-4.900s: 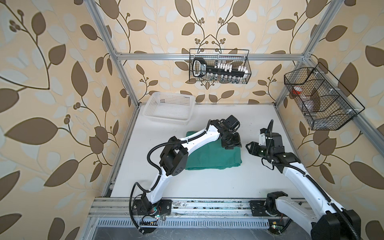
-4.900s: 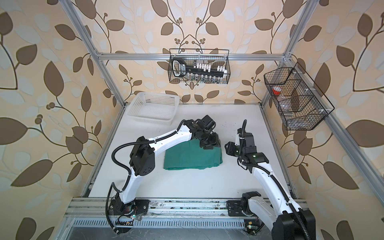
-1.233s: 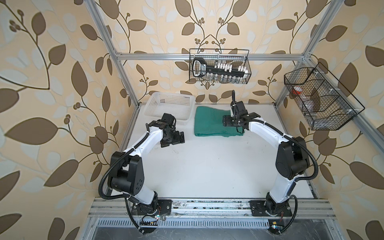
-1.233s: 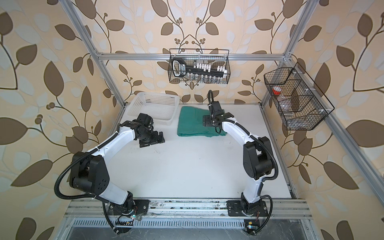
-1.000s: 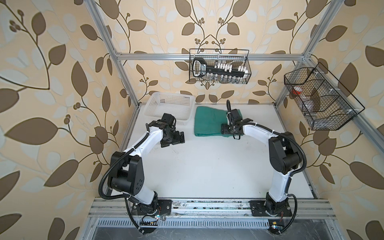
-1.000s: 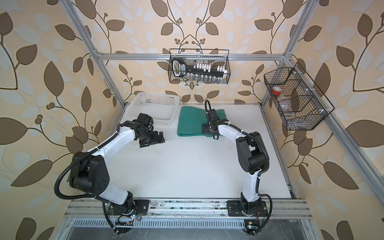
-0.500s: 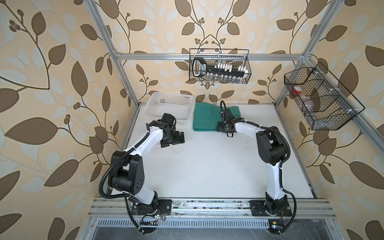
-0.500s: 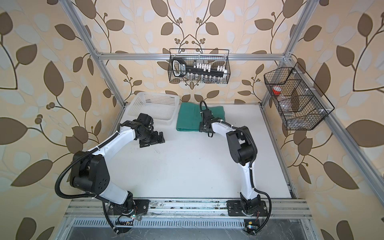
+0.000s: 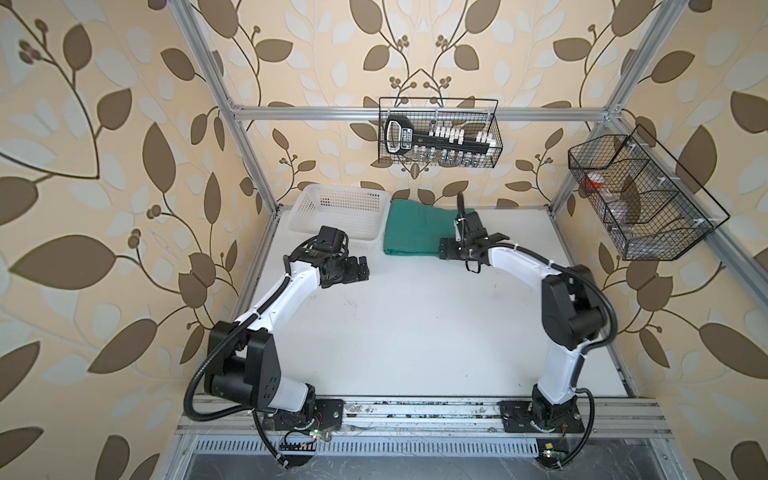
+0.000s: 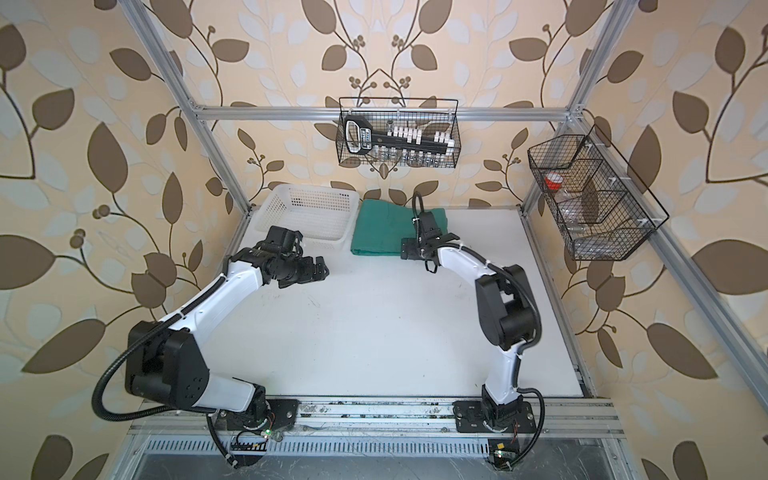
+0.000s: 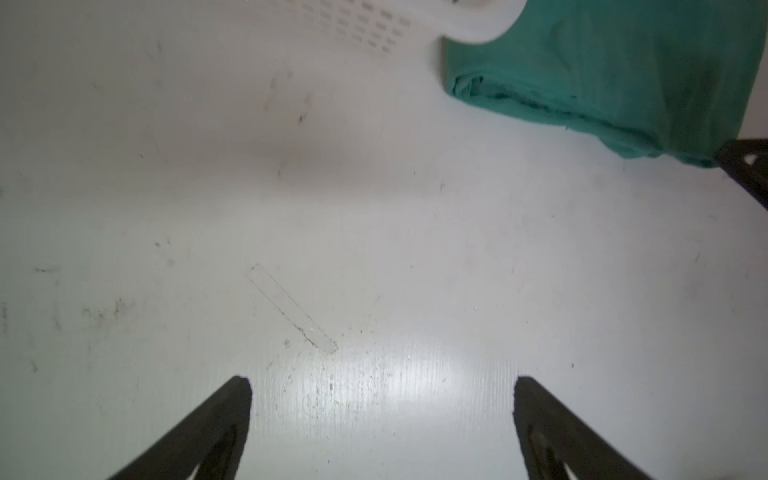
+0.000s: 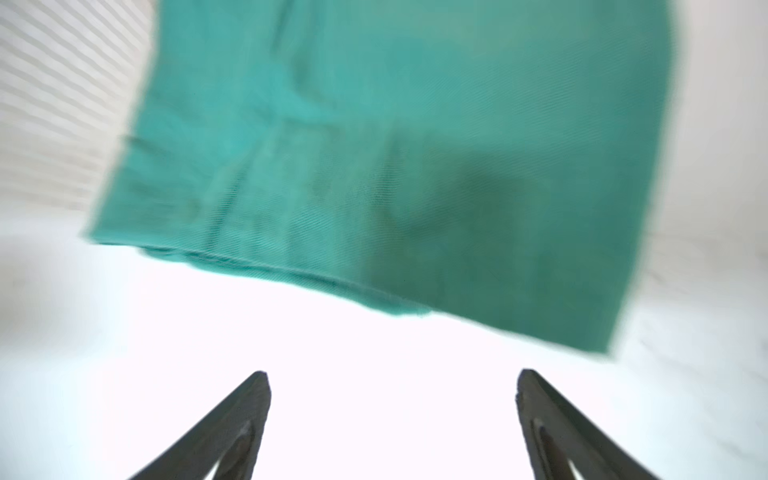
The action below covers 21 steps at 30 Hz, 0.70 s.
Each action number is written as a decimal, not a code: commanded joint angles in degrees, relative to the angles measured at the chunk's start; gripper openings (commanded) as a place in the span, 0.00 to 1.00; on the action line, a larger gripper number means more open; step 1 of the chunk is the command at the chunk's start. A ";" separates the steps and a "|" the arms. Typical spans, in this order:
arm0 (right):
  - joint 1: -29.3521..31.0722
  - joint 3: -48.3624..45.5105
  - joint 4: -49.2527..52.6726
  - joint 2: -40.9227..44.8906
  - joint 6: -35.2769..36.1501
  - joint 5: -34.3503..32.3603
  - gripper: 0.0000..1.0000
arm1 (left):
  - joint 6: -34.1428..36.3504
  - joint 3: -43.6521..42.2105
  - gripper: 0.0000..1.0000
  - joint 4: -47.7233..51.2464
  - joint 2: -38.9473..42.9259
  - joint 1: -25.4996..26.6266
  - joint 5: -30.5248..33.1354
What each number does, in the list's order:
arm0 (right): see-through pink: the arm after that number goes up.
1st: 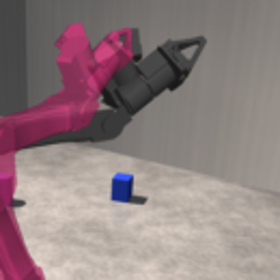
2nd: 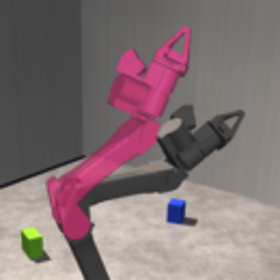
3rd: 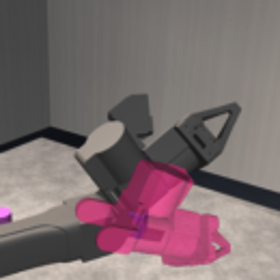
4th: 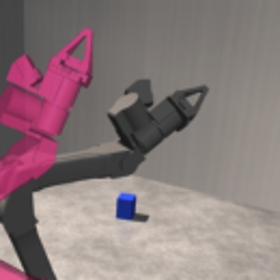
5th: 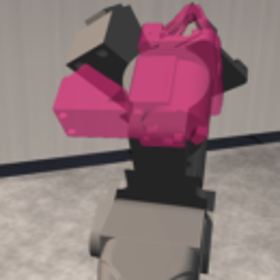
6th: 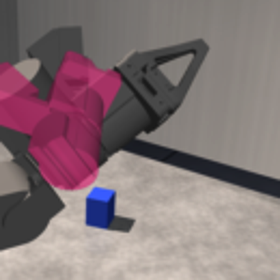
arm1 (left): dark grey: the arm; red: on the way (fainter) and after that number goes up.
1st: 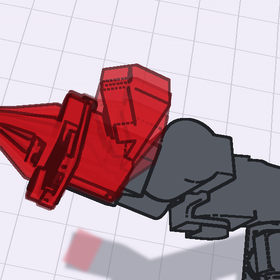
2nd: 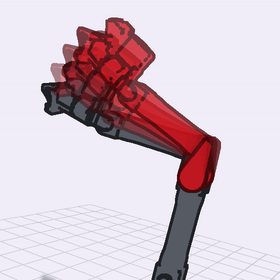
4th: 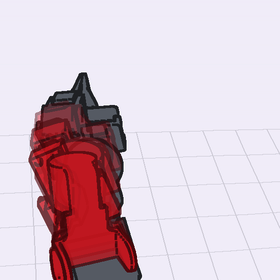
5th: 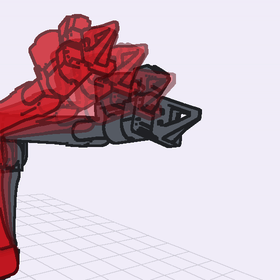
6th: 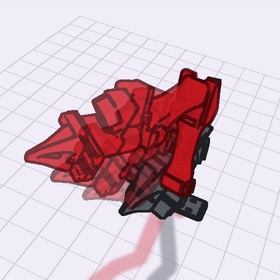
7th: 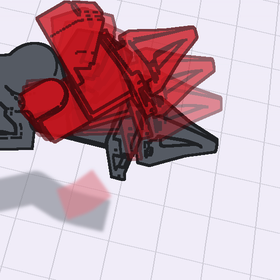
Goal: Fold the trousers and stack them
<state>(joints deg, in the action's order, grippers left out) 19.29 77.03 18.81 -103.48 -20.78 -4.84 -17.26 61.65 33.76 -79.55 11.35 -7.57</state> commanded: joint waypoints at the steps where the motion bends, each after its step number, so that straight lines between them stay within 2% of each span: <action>1: -4.44 -9.49 -4.33 10.20 1.93 1.76 0.98 | 0.43 -5.82 0.99 -9.65 5.47 -2.00 8.00; 3: -7.06 -18.14 -10.07 17.02 3.72 1.92 1.00 | -0.87 -10.82 0.99 -17.61 7.21 -2.52 12.53; 5: -10.10 -23.01 -12.27 21.98 4.91 1.05 1.00 | -0.71 -13.70 0.99 -21.59 7.39 -2.56 16.63; 8: -13.97 -31.16 -17.81 29.44 9.27 -2.88 1.00 | 1.86 -20.59 0.99 -31.24 8.83 -2.67 24.18; 11: -16.76 -41.48 -28.76 35.20 14.00 -4.87 1.00 | 5.81 -26.35 0.99 -39.55 10.13 -2.95 28.03; 15: -17.18 -53.46 -46.35 37.12 17.65 -10.26 1.00 | 11.87 -33.48 0.99 -50.40 10.28 -5.17 25.28; 17: -17.18 -58.22 -54.30 36.02 19.46 -10.09 1.00 | 13.45 -35.93 0.99 -54.90 8.63 -7.07 23.55; 19: -17.76 -62.60 -63.63 33.89 18.88 -10.13 1.00 | 12.44 -37.09 0.99 -59.62 6.71 -9.49 18.69; 20: -18.14 -61.88 -60.93 34.71 18.07 -9.00 1.00 | 13.44 -36.24 0.99 -59.88 4.84 -9.81 18.24; 21: -18.75 -63.27 -64.27 34.38 17.53 -6.55 1.00 | 14.24 -35.46 0.99 -60.28 3.03 -10.03 18.05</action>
<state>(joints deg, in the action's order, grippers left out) 1.52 15.20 -30.68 -68.95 -4.99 -12.75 -6.76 25.19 -16.27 -73.56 2.44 13.45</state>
